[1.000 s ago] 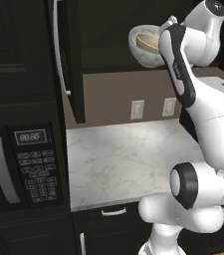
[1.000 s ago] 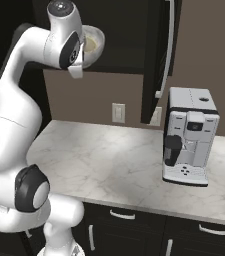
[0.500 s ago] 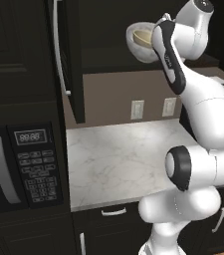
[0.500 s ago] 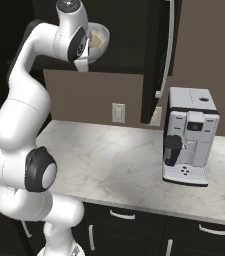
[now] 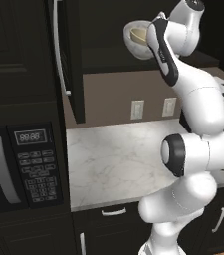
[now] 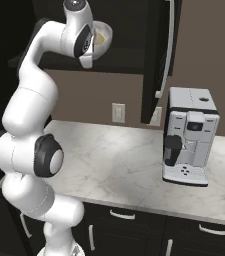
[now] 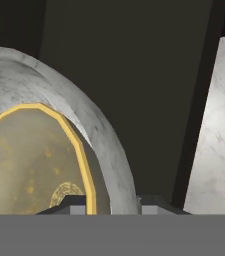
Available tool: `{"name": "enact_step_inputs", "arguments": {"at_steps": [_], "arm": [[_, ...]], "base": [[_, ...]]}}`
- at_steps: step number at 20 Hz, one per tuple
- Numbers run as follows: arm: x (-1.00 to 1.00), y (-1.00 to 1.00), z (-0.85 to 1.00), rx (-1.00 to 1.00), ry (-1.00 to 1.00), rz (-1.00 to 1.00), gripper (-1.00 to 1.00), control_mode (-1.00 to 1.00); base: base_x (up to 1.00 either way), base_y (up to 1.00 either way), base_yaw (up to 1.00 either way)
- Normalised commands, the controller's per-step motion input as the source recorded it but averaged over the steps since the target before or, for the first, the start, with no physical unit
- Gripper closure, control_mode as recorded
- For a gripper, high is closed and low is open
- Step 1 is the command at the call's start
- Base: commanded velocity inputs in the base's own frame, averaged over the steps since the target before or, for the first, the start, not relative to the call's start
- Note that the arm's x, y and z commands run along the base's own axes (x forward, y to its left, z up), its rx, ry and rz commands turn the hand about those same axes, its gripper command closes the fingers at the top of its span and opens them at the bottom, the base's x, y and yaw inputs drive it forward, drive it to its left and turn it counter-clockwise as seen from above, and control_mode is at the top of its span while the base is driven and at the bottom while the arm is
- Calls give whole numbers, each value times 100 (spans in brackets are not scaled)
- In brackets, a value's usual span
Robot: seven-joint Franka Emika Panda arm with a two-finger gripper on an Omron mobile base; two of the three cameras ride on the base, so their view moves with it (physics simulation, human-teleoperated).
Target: Pick up the bowls on the counter and stack them on top of one another in the open cabinet. Place the smaller bowl on top of the larger bowl.
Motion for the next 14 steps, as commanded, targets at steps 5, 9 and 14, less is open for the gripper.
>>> {"name": "enact_step_inputs", "arguments": {"at_steps": [5, 9, 14], "arm": [[39, -2, 0, 0, 0, 0, 100, -100], [40, -6, -2, 0, 0, 0, 100, -100], [42, -3, -2, 0, 3, 0, 100, -100]], "base": [[0, 0, 0], [0, 0, 0], [0, 0, 0]]}}
